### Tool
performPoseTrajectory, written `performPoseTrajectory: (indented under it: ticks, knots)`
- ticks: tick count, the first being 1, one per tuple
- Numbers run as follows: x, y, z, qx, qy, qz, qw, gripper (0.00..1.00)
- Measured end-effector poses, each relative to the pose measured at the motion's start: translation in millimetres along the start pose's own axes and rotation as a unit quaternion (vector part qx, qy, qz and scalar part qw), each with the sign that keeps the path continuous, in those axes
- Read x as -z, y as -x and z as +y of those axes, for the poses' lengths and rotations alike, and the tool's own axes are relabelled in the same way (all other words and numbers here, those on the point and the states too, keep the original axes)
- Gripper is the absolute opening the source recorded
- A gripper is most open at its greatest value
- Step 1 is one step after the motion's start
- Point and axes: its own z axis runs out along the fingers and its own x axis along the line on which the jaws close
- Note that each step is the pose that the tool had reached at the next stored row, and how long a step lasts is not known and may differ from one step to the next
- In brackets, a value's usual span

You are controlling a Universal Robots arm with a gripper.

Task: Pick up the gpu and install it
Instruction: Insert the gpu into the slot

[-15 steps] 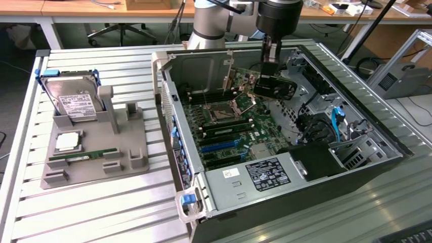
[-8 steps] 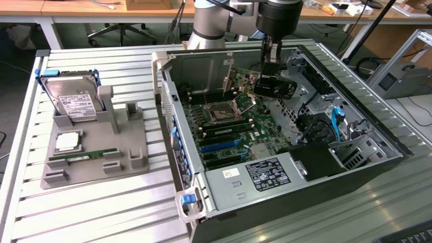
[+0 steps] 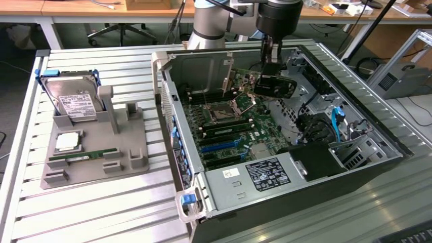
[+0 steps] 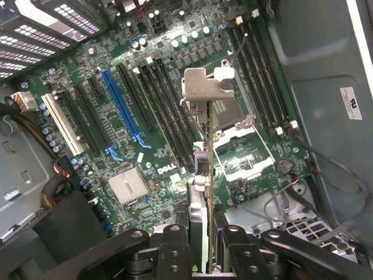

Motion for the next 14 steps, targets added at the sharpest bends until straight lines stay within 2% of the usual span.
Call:
performPoseTrajectory:
  ticks: [14]
  knots:
    - [-0.3, 0.0, 0.0, 0.041, -0.0003, -0.0058, 0.9991, 0.27]
